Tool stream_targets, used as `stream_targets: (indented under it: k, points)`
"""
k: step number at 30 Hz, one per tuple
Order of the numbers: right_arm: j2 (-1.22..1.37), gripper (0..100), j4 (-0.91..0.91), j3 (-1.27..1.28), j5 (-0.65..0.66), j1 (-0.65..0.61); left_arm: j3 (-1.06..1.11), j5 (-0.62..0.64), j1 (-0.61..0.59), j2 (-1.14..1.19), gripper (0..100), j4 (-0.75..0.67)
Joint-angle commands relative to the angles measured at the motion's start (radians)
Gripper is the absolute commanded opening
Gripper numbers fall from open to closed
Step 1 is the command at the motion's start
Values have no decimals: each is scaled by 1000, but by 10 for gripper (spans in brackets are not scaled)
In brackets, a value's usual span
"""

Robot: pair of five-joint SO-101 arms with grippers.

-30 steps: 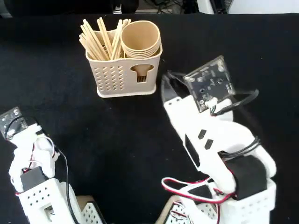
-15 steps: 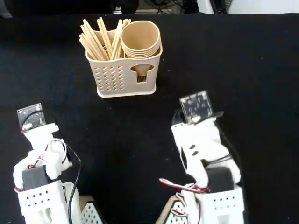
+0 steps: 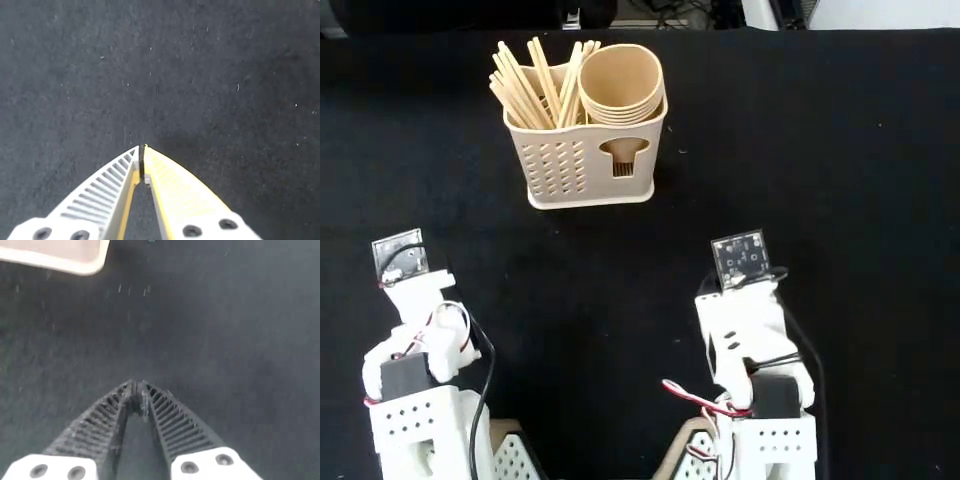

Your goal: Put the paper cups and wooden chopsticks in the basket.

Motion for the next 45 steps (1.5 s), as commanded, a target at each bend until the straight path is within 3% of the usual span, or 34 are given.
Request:
stream_targets:
  k: [1, 7, 10, 13, 19, 32, 36, 40, 45]
  points:
    - [-38, 14, 51, -2, -9, 3, -7, -3, 13, -6, 30, 8]
    - [-38, 14, 97, -2, -25, 9, 41, -8, 110, -6, 33, -72]
    - [-38, 15, 83, -2, -164, 12, 105, -8, 153, -6, 33, -184]
    - [-28, 15, 92, -2, -241, 5, 163, -3, 174, -6, 30, -207]
    - [-36, 15, 279, -2, -241, 6, 206, -2, 170, -6, 33, -195]
    - [-35, 14, 278, -2, -241, 8, 211, -3, 166, -6, 32, -199]
    - [-35, 14, 278, -2, -241, 8, 252, -3, 136, -135, 32, -199]
    - [-36, 14, 278, -2, -241, 8, 251, -3, 119, -377, 32, -121]
    - [-36, 14, 278, -2, -241, 8, 251, -2, 122, -354, 31, 84]
